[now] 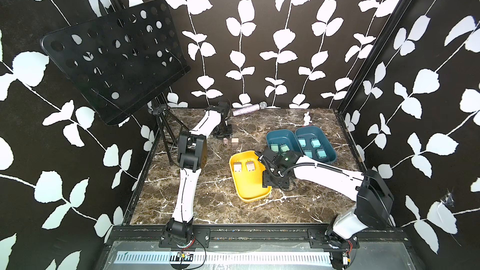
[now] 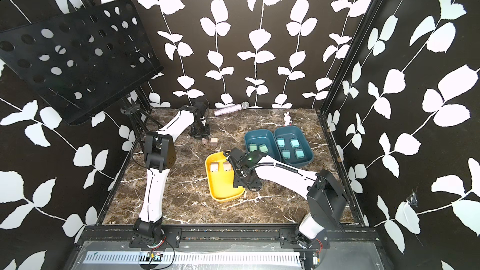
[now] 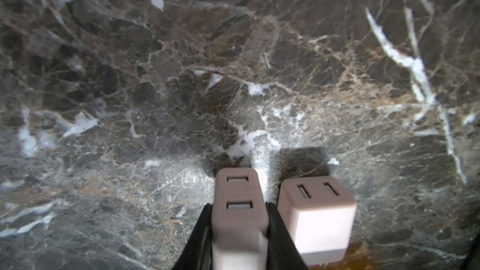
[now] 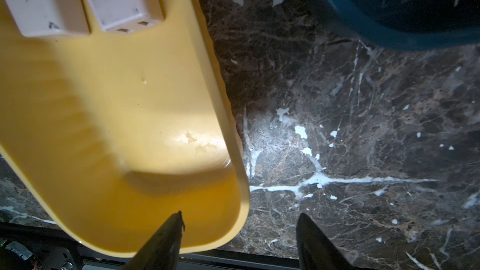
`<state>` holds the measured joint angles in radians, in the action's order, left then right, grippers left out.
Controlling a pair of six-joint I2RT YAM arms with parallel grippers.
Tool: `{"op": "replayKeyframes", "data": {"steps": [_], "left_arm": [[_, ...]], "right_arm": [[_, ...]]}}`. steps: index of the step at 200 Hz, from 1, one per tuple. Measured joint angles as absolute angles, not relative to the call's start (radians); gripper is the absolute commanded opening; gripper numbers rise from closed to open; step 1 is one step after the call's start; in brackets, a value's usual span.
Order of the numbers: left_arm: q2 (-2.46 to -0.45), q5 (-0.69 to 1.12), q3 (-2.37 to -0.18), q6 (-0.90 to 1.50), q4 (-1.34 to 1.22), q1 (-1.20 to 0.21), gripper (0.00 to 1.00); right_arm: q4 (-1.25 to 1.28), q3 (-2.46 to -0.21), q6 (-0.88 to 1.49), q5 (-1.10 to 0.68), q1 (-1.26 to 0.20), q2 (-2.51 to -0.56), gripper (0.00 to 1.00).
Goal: Place the plugs by color into the storage box
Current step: Pick up the plug from the center of the board.
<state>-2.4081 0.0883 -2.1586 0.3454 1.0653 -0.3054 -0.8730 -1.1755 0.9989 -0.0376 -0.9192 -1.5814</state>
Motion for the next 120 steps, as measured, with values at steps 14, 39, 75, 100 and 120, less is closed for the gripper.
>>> {"op": "replayKeyframes", "data": {"steps": [14,39,75,100,120], "left_arm": [[-2.408,0.088,-2.159,0.342,1.065,-0.305,0.20],[-2.406,0.084,-2.158,0.337,1.067,-0.305,0.19],[-2.366,0.082,-2.142,0.334,1.092,-0.305,0.20],[-2.244,0.094,-2.068,0.344,1.105,-0.306,0.20],[-2.103,0.109,-1.979,0.359,1.110,-0.309,0.21]], "right_arm": [[-0.873,-1.176,0.999,-0.038,-0.921,-1.581,0.68],[-0.873,-1.176,0.995,-0.036,-0.922,-1.581,0.68],[-0.873,-1.176,0.993,-0.029,-0.922,-1.581,0.68],[-0.871,-1.176,0.994,-0.024,-0.922,-1.581,0.68],[-0.862,-1.176,0.995,-0.019,-0.922,-1.581,0.68]]}}
